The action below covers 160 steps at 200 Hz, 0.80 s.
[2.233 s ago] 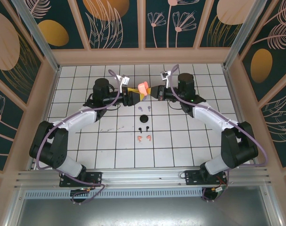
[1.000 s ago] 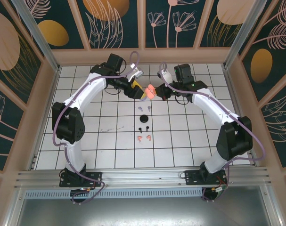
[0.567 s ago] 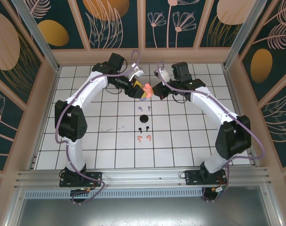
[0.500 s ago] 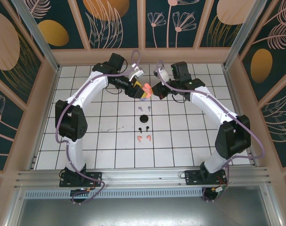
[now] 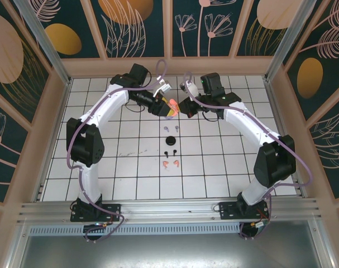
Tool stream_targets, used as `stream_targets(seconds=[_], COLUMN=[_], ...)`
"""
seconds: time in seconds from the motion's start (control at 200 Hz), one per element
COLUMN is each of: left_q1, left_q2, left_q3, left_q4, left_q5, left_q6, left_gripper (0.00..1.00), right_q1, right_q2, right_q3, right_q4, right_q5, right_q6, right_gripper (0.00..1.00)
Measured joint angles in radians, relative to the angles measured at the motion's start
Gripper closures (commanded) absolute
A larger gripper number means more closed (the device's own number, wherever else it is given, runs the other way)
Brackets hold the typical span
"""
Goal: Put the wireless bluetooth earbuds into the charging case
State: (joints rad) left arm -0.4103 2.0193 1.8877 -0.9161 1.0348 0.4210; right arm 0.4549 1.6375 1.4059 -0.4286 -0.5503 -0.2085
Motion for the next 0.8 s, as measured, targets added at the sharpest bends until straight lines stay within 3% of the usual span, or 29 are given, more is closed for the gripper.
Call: stream_targets(seconds=[0.315,0.581,0.801], left_q1=[0.000,0.000,0.000], left_q2=[0.010,0.013,0.013], left_q3=[0.005,0.005,0.006], left_q4=[-0.005,-0.018,-0.028], left_q5=[0.012,0.012,0.012], left_q6=[0.010,0.030,0.040], left_gripper=[0.61,0.55,0.66], right_q1=[0.003,0.003,0.003], right_q2=[0.006,0.006,0.006], right_q3=[0.003,0.003,0.003], right_q4=[-0.002,-0.002,-0.002], right_q5=[0.000,0.004,0.003], right_q6=[0.000,0.000,-0.003], right_gripper=[1.00,1.00,1.00])
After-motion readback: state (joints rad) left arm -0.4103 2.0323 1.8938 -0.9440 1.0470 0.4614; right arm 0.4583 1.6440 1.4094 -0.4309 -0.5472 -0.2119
